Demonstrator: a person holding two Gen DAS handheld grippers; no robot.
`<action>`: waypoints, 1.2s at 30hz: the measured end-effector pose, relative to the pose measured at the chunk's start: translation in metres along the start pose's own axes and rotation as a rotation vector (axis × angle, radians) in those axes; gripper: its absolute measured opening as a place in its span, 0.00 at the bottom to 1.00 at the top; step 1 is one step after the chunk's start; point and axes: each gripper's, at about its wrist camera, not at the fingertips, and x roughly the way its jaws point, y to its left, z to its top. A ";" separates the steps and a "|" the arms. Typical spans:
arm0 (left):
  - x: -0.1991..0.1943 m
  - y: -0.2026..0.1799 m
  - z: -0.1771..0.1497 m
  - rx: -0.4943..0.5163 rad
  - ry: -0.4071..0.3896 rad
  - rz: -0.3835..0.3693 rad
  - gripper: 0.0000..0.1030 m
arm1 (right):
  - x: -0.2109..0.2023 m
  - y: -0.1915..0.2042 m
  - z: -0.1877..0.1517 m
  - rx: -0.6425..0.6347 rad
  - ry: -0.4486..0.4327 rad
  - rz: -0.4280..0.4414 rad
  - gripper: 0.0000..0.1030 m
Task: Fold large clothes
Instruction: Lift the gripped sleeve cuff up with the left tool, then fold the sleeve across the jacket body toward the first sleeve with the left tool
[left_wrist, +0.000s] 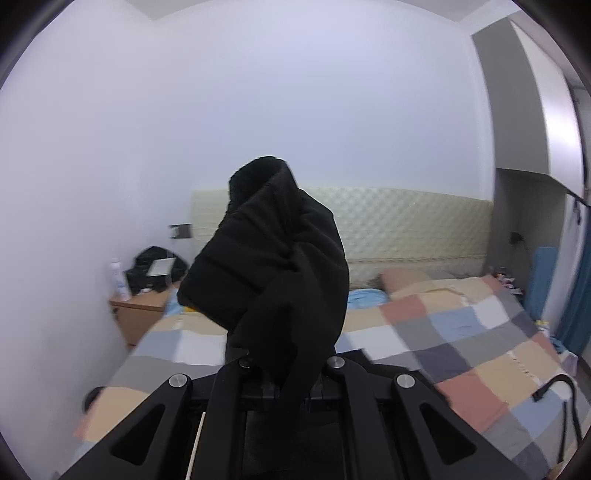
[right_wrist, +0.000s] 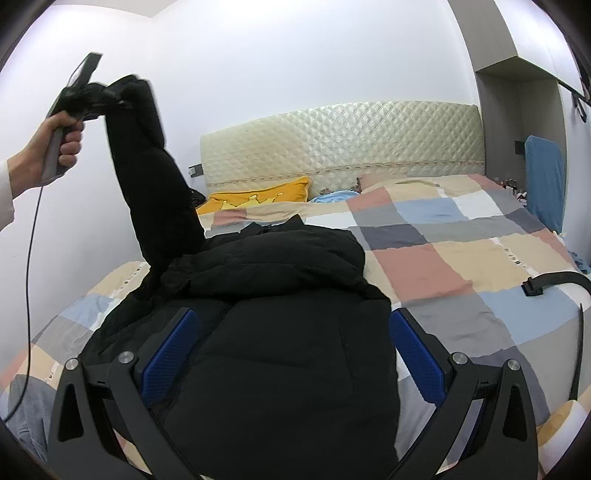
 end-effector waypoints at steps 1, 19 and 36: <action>0.005 -0.009 -0.001 0.003 0.002 -0.015 0.07 | 0.002 -0.001 0.003 -0.003 0.004 0.020 1.00; 0.121 -0.216 -0.105 0.032 0.224 -0.390 0.07 | 0.029 -0.040 0.026 0.064 -0.010 0.073 1.00; 0.236 -0.296 -0.270 0.108 0.361 -0.320 0.09 | 0.052 -0.095 0.016 0.271 -0.022 0.046 1.00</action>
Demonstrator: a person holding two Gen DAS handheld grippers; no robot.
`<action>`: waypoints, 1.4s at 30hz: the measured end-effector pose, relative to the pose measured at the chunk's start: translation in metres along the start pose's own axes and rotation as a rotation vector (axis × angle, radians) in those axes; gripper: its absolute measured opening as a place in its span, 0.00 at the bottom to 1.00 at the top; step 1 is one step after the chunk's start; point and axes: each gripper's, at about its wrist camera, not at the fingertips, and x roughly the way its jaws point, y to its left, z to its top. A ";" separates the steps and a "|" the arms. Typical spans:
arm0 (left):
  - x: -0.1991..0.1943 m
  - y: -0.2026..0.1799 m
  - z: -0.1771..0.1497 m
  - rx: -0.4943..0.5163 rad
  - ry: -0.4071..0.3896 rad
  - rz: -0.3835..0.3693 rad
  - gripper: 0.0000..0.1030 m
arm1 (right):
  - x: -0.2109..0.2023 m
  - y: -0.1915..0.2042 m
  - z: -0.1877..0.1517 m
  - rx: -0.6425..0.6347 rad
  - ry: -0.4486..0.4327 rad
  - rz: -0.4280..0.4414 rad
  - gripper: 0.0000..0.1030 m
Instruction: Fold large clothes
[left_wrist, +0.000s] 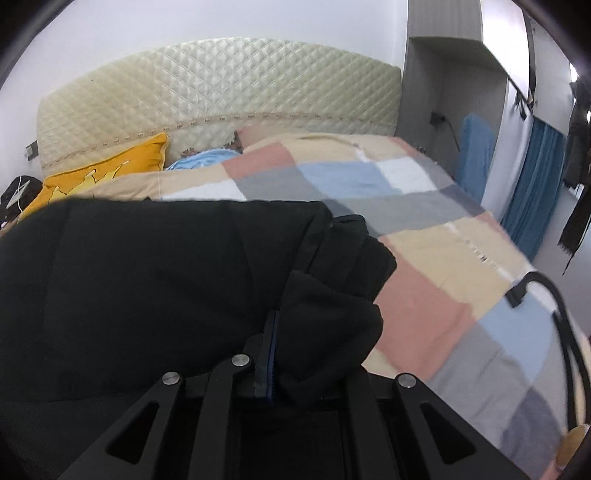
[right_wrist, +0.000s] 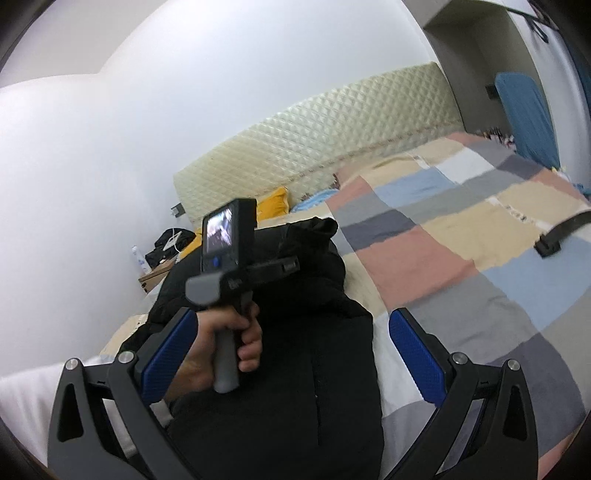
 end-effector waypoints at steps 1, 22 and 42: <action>0.006 0.001 -0.005 -0.001 0.001 0.008 0.09 | 0.003 -0.001 -0.001 0.004 0.006 0.000 1.00; -0.039 -0.039 -0.017 0.151 -0.088 0.234 0.62 | 0.003 -0.016 -0.005 0.026 0.008 -0.058 1.00; -0.236 0.025 0.023 0.007 -0.144 0.163 0.64 | -0.015 0.003 0.004 -0.084 -0.058 -0.118 1.00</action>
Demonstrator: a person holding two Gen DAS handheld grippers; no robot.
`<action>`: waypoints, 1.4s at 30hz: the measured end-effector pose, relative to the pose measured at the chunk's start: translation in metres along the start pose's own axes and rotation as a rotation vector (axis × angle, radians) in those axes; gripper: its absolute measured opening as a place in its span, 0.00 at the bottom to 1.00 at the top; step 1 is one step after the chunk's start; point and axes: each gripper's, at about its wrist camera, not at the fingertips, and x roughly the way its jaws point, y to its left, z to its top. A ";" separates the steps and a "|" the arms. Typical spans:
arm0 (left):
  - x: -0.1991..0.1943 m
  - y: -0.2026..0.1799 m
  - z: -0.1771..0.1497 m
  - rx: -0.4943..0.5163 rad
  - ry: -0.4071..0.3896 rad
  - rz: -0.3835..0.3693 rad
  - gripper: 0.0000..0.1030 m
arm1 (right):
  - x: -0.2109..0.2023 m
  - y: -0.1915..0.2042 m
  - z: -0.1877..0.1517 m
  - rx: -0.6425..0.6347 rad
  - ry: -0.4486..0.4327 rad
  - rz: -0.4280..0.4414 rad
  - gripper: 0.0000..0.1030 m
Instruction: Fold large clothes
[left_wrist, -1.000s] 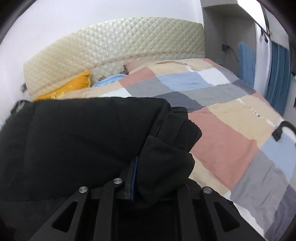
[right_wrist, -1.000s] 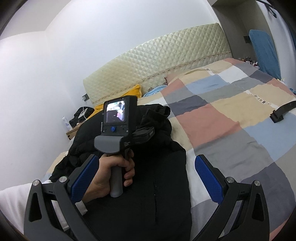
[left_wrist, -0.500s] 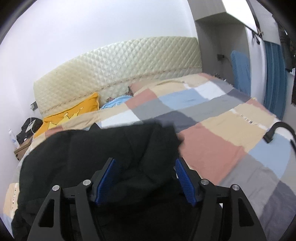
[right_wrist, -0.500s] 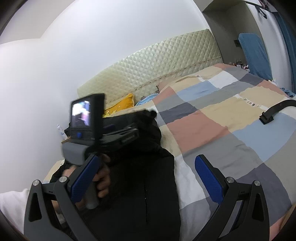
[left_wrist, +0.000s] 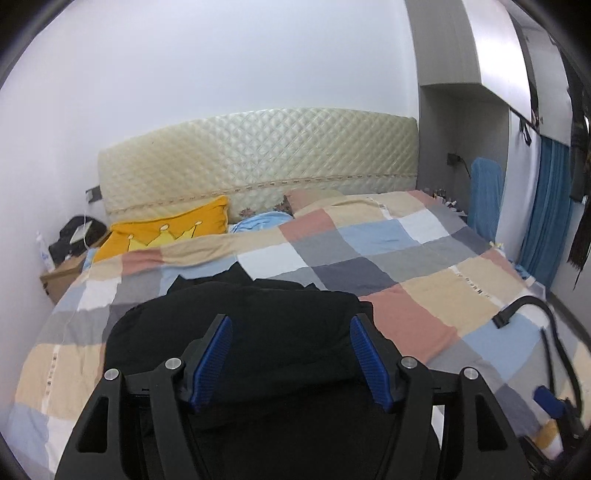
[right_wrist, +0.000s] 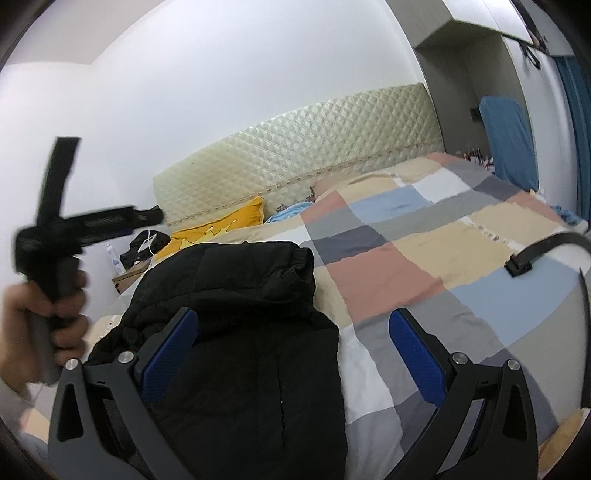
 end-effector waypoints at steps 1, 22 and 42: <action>-0.007 0.005 0.001 -0.002 0.016 0.011 0.64 | -0.001 0.003 0.001 -0.019 -0.004 -0.007 1.00; -0.117 0.089 -0.072 -0.093 -0.010 0.058 0.64 | -0.014 0.054 -0.018 -0.176 0.065 0.039 1.00; -0.099 0.132 -0.168 -0.121 0.118 0.126 0.64 | -0.015 0.092 -0.045 -0.232 0.147 0.099 1.00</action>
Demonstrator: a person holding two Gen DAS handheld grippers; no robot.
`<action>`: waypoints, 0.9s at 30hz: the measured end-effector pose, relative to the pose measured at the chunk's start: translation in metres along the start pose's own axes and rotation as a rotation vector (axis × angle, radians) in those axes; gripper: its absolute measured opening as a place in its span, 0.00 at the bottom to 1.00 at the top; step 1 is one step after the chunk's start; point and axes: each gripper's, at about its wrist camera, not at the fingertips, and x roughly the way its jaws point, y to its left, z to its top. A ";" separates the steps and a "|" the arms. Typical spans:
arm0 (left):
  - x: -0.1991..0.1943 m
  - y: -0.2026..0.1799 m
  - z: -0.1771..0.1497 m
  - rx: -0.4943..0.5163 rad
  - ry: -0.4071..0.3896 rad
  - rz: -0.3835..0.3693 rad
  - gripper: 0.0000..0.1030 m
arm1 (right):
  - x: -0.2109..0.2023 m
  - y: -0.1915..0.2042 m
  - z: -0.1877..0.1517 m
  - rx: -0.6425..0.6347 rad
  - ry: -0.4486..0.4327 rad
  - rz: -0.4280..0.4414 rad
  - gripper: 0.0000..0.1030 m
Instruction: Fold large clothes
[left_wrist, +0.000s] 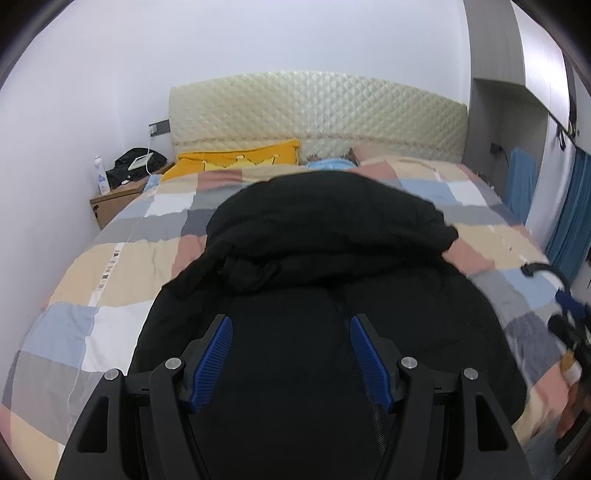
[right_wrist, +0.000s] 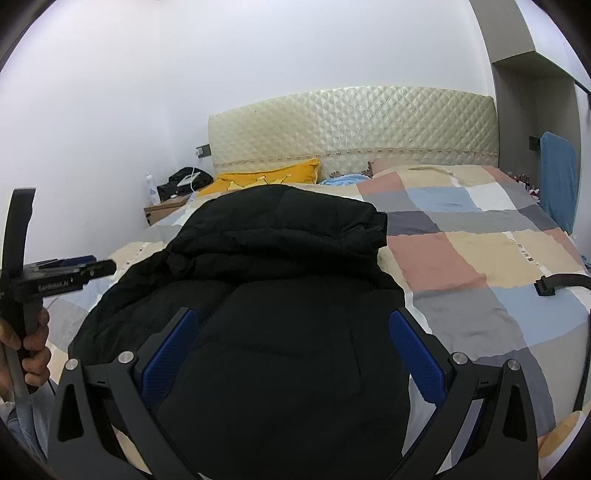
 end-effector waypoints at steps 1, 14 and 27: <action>0.001 0.002 -0.004 0.006 0.007 0.008 0.64 | 0.001 0.001 -0.001 -0.004 0.007 -0.007 1.00; 0.014 0.039 -0.023 -0.067 0.064 0.013 0.64 | 0.025 -0.006 -0.010 0.022 0.155 -0.069 1.00; 0.028 0.046 -0.032 -0.112 0.126 -0.001 0.64 | 0.063 -0.039 -0.037 0.103 0.450 -0.290 1.00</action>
